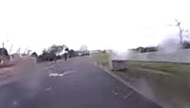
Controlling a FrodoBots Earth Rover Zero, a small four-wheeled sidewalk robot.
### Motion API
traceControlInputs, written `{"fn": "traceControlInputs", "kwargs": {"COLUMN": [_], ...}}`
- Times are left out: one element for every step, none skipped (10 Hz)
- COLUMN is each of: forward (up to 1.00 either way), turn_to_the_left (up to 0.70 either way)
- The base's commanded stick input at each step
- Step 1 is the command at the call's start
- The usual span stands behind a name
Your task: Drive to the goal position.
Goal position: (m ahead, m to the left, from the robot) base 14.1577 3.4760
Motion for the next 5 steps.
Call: {"fn": "traceControlInputs", "kwargs": {"forward": [1.00,1.00,1.00,1.00,1.00], "turn_to_the_left": [0.00,0.00,0.01,0.03,0.40]}}
